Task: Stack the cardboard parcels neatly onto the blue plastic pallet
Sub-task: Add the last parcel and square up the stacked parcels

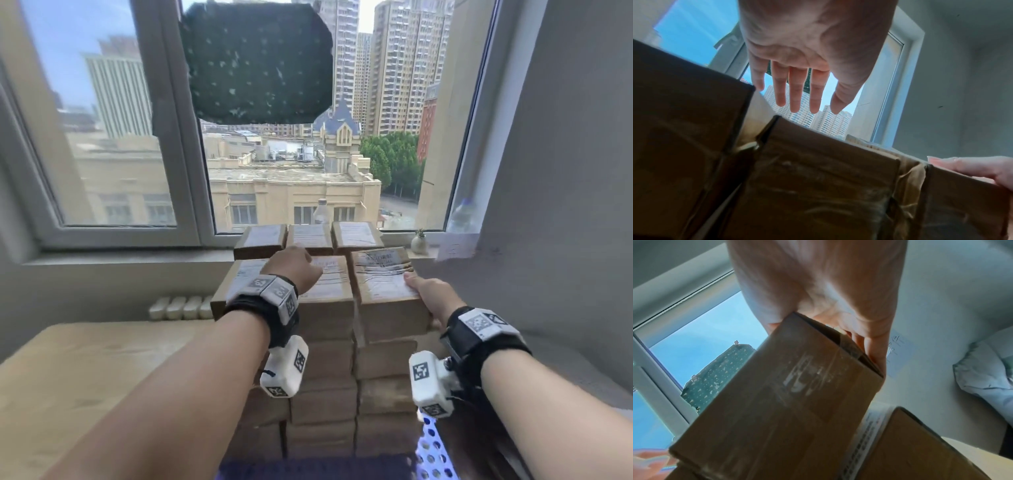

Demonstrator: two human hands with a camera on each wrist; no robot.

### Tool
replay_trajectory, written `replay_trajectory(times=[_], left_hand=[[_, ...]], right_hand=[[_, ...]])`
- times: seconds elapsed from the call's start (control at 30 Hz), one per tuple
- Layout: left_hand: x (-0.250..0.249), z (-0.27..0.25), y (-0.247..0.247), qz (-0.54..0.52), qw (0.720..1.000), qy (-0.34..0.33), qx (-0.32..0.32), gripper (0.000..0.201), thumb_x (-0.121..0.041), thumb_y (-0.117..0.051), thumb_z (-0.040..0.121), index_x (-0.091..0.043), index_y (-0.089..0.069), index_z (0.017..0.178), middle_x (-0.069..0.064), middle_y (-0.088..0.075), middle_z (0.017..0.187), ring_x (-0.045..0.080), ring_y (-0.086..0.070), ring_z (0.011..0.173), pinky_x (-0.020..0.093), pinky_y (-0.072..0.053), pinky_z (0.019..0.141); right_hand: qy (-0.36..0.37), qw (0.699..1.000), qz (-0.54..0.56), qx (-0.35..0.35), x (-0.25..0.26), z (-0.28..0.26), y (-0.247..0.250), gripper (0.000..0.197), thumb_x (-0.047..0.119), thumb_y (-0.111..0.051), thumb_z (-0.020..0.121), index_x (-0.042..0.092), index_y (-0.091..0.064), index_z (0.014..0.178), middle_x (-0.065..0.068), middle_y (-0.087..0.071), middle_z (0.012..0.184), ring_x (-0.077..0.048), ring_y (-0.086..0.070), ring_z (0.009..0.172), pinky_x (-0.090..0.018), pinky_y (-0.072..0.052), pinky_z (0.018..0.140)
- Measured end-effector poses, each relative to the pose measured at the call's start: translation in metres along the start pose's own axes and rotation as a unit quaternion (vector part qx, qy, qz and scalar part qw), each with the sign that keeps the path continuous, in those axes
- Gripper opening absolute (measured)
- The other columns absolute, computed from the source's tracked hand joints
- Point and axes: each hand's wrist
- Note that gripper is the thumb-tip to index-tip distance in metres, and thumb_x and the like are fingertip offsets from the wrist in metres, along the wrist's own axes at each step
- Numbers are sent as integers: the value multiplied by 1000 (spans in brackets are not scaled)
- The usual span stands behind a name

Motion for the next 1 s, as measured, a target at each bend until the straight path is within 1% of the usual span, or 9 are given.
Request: replay_trajectory(times=[0.1, 0.3, 0.4, 0.43, 0.53, 0.67, 0.77, 0.9, 1.0], left_hand=[[2, -2, -6, -2, 1000, 29, 1, 26, -32, -52, 88, -21, -65, 107, 4, -63, 112, 23, -59, 109, 30, -45, 90], [-2, -3, -17, -18, 999, 37, -14, 40, -33, -53, 88, -22, -61, 125, 0, -59, 131, 21, -55, 119, 31, -43, 96], [3, -3, -9, -55, 996, 40, -50, 40, -36, -54, 89, -21, -61, 125, -2, -60, 129, 19, -56, 117, 29, -42, 92], [9, -2, -4, -74, 994, 52, -69, 39, -37, -55, 89, -21, -61, 125, -2, -62, 127, 19, -57, 116, 28, -42, 90], [38, 0, 19, -144, 973, 117, -135, 40, -41, -55, 91, -21, -59, 124, -1, -62, 126, 21, -57, 115, 29, -42, 91], [99, 0, 35, -250, 917, 242, -194, 41, -38, -47, 95, -9, -61, 120, 13, -61, 127, 32, -54, 118, 33, -40, 94], [152, -6, 15, -371, 859, 308, -174, 47, -39, -43, 97, 0, -60, 115, 17, -59, 121, 36, -54, 120, 40, -41, 97], [188, -28, -40, -504, 788, 351, -37, 53, -56, -36, 97, -22, -51, 134, 8, -51, 137, 30, -45, 131, 43, -30, 104], [186, -36, -69, -534, 775, 333, 55, 61, -64, -35, 93, -28, -47, 141, 3, -54, 138, 28, -41, 136, 48, -22, 113]], right_hand=[[4, 999, -43, 13, -11, 27, -9, 80, 66, -59, 68, 2, -62, 117, -20, -65, 122, -36, -62, 113, -50, -48, 100], [3, 997, -70, 25, -4, 7, -11, 73, 58, -55, 88, -3, -59, 126, -17, -60, 129, -35, -58, 117, -45, -46, 102], [-11, 999, -23, 31, -4, 10, -7, 113, 96, -44, 57, 4, -63, 120, -13, -64, 122, -35, -60, 112, -48, -46, 102], [-21, 999, 10, 33, -5, 10, -5, 112, 98, -41, 55, 8, -63, 118, -12, -65, 120, -33, -60, 110, -50, -46, 101], [-47, 997, 57, 39, -12, 11, 3, 71, 76, -31, 88, 19, -58, 119, -10, -60, 115, -28, -53, 106, -51, -39, 102], [-68, 993, 85, 48, -40, 24, 5, 67, 77, -25, 89, 27, -57, 120, -11, -57, 114, -29, -48, 109, -55, -31, 101], [-72, 988, 124, 59, -59, 28, -7, 73, 81, -30, 84, 23, -64, 111, -6, -62, 99, -23, -53, 98, -46, -38, 101], [-64, 976, 188, 88, -68, 18, -27, 58, 73, -40, 88, 23, -65, 102, 0, -62, 89, -13, -50, 71, -23, -42, 58], [-48, 966, 227, 111, -73, 14, -34, 55, 67, -46, 89, 27, -63, 122, 5, -67, 100, -14, -58, 91, -31, -54, 72]])
Point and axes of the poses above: each hand's wrist, its own z-axis towards the middle knuckle, its own y-axis out of the back of the hand, x = y × z
